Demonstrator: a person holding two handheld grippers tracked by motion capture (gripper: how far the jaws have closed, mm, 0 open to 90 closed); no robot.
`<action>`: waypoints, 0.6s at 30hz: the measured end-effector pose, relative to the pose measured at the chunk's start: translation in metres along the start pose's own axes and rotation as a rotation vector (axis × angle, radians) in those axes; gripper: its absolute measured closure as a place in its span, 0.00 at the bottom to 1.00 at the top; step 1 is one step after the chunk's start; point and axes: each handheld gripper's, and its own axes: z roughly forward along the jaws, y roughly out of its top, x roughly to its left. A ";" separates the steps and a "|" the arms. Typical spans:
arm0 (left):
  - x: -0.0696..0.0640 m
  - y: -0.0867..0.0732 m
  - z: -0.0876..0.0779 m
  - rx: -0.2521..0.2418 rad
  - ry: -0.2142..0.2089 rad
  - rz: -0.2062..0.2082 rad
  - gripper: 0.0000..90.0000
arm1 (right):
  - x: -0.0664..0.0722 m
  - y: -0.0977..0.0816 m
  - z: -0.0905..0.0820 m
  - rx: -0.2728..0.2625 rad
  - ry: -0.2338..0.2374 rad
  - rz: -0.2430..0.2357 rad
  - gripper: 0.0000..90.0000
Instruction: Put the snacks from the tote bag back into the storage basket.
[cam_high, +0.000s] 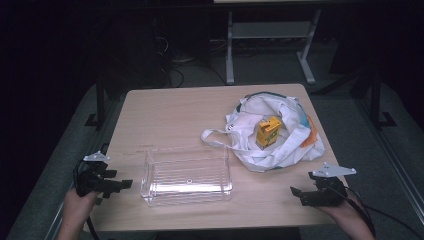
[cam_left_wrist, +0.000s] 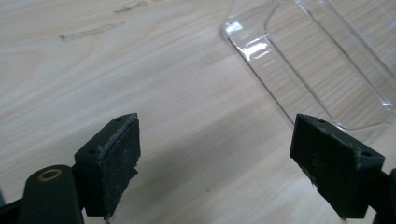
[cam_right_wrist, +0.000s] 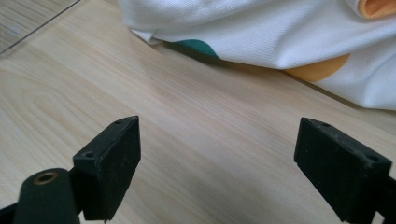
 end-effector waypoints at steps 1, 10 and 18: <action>-0.001 0.000 0.000 0.005 -0.002 0.003 0.18 | 0.000 0.001 -0.001 0.009 0.003 0.010 0.19; -0.013 -0.001 0.003 0.078 0.013 0.046 0.18 | -0.001 0.012 -0.009 0.010 -0.006 0.006 0.46; -0.016 -0.003 -0.001 0.054 0.003 0.061 0.18 | -0.002 0.021 -0.011 0.017 -0.010 0.010 0.83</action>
